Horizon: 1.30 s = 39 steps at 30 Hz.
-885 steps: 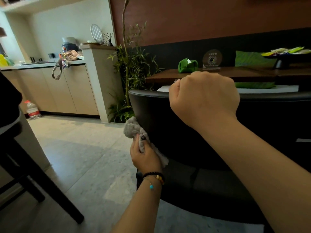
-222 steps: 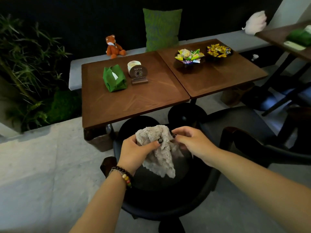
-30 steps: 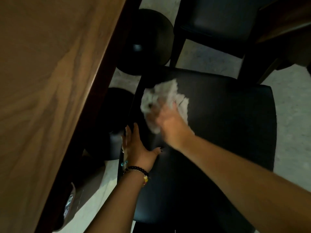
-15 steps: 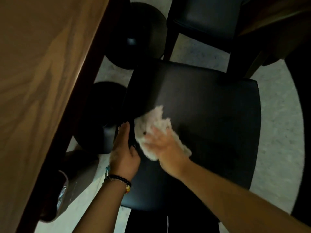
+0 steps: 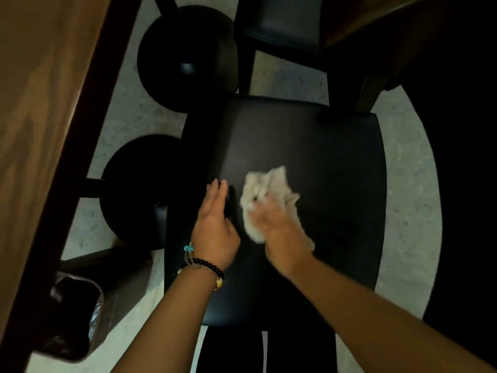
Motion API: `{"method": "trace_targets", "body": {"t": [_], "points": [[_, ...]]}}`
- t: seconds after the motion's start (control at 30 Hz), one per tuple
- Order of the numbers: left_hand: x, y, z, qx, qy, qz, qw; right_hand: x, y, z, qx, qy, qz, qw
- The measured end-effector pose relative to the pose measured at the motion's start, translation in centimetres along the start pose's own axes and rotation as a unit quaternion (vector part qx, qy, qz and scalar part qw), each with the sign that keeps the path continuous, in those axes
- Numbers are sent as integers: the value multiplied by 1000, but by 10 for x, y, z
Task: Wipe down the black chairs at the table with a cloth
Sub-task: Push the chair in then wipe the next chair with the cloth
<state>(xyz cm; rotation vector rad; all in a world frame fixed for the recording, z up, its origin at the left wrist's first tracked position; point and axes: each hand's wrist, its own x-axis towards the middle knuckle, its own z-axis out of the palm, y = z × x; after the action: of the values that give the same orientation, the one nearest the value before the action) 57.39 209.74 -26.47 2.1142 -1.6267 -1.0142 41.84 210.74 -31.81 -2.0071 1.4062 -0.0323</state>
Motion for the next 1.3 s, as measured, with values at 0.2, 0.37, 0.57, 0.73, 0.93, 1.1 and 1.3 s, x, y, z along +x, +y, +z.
{"method": "trace_targets", "body": {"t": [0.2,0.37,0.57,0.73,0.93,1.1,1.3], "points": [[2,3,-6,26,-6,5,1000,21,56,-47,-49,-107,119,986],[3,7,2,27,-15,8,999,8,106,-84,-39,27,191,980],[2,21,12,13,-40,-2,999,-37,25,-12,44,-41,147,987],[-6,36,5,7,-63,-1,998,-56,1,-37,169,-118,159,966],[-1,52,3,0,-47,-35,998,-13,63,-132,165,243,303,906],[-3,50,11,6,-83,-62,995,-27,108,-90,133,76,464,872],[-19,21,10,-21,-76,-103,992,-41,-5,5,97,22,316,943]]}}
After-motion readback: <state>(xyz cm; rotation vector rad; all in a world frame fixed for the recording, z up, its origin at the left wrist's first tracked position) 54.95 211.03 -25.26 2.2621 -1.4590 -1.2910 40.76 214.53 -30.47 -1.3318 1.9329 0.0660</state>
